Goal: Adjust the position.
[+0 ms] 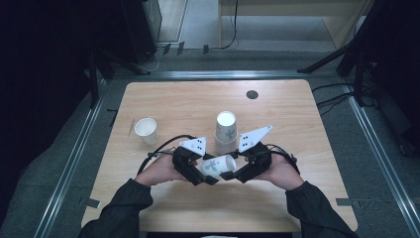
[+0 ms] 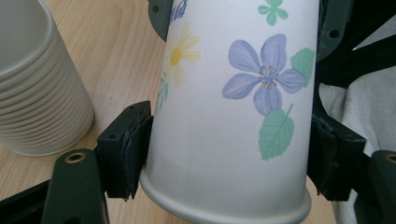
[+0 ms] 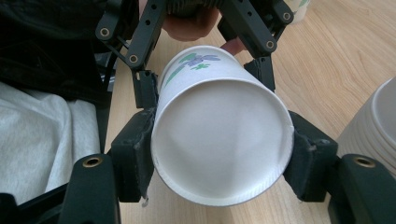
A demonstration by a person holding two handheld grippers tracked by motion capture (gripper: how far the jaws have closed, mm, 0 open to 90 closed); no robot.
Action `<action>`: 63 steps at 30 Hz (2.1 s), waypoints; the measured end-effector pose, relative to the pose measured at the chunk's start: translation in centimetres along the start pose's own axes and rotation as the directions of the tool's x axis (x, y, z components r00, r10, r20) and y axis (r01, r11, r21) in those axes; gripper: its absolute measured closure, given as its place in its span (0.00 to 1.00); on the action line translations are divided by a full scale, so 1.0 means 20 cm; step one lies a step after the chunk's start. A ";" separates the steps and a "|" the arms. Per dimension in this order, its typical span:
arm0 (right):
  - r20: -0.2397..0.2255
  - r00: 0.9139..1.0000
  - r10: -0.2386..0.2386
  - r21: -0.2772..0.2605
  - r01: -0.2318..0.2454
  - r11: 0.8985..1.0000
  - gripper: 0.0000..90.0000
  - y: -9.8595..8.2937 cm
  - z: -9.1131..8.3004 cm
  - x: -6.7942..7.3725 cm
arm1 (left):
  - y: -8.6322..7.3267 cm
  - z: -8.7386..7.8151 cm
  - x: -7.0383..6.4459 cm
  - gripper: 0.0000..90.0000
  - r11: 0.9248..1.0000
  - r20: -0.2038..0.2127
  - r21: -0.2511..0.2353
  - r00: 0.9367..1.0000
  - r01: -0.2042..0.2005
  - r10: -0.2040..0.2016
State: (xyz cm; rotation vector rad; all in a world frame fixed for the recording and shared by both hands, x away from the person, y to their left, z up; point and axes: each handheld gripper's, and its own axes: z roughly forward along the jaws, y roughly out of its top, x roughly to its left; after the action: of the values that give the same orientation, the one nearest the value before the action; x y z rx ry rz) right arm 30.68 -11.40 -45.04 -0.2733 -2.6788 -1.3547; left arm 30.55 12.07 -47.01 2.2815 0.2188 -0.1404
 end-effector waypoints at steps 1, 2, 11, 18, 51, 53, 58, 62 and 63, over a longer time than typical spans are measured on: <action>0.001 1.000 -0.001 -0.001 0.001 1.000 0.39 0.00 0.00 0.00 | 0.00 0.00 0.00 0.29 1.000 -0.008 -0.006 1.000 -0.007 0.007; 0.003 1.000 -0.001 -0.002 0.001 1.000 0.39 0.00 0.00 0.00 | 0.00 -0.01 -0.01 0.30 1.000 -0.012 -0.011 1.000 -0.013 0.013; -0.011 1.000 0.014 -0.005 -0.014 1.000 0.38 0.00 0.00 0.00 | 0.00 -0.02 0.00 0.34 1.000 0.018 -0.003 1.000 -0.004 0.004; -0.006 1.000 0.013 -0.006 -0.013 1.000 0.26 0.00 0.00 0.00 | -0.01 -0.06 0.02 0.35 1.000 0.009 -0.004 1.000 0.027 -0.027; 0.022 0.999 -0.030 0.038 0.029 0.999 0.29 -0.02 0.07 0.00 | 0.16 -0.10 0.02 0.35 0.943 -0.001 0.332 0.999 -0.031 0.033; 0.017 0.999 -0.036 0.041 0.035 0.999 0.30 -0.01 0.08 0.00 | 0.15 -0.09 0.02 0.35 0.936 0.002 0.350 1.000 -0.028 0.029; 0.012 0.999 -0.040 0.056 0.039 0.998 0.31 -0.01 0.11 0.00 | 0.15 -0.06 0.01 0.35 0.928 0.012 0.371 1.000 -0.027 0.024; -0.005 0.999 -0.043 0.071 0.043 0.997 0.32 -0.01 0.13 0.00 | 0.15 -0.01 0.00 0.35 0.920 0.032 0.391 0.999 -0.037 0.026; -0.008 0.999 -0.049 0.073 0.050 0.996 0.33 -0.01 0.14 0.01 | 0.15 -0.01 0.00 0.35 0.917 0.035 0.396 0.999 -0.039 0.027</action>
State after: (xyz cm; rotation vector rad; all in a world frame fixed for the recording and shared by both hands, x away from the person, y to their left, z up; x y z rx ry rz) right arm 30.44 -9.28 -46.84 -0.1960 -2.7402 -1.2644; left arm 31.18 10.24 -44.72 2.6846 0.1449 -0.2167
